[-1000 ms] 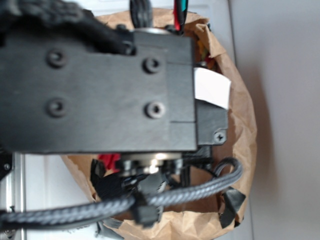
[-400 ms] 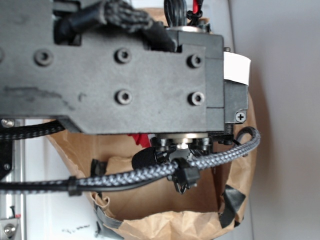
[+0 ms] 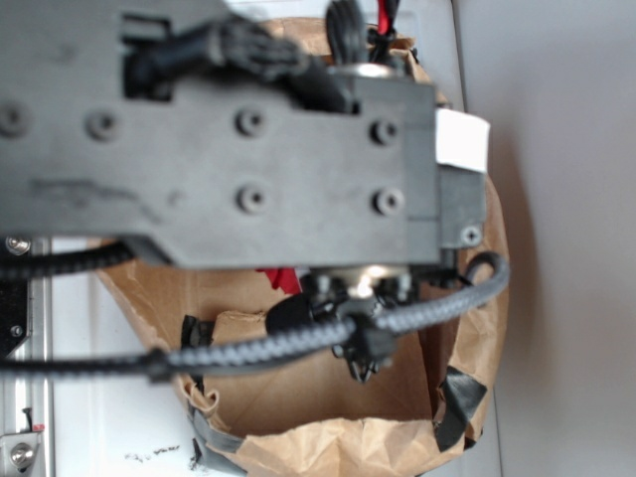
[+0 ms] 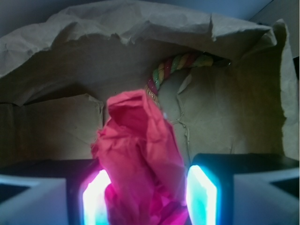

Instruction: Grab the red paper.

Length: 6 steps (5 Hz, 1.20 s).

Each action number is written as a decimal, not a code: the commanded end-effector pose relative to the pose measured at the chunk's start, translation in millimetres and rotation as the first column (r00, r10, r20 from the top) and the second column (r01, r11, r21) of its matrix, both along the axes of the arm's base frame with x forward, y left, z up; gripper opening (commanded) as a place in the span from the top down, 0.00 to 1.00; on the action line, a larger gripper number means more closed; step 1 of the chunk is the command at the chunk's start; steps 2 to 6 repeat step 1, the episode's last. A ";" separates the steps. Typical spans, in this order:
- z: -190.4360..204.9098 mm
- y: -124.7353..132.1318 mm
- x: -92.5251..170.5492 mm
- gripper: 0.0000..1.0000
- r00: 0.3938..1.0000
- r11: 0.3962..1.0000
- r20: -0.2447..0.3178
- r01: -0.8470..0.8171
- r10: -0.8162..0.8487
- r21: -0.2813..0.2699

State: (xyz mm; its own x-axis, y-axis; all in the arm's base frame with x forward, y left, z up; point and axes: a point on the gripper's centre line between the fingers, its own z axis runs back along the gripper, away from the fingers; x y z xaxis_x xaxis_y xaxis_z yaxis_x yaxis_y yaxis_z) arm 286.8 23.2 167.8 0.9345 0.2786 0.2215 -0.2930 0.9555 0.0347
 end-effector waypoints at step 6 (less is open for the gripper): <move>13.8 -0.8 5.8 1.00 0.999 1.000 0.045 -0.003 0.002 0.015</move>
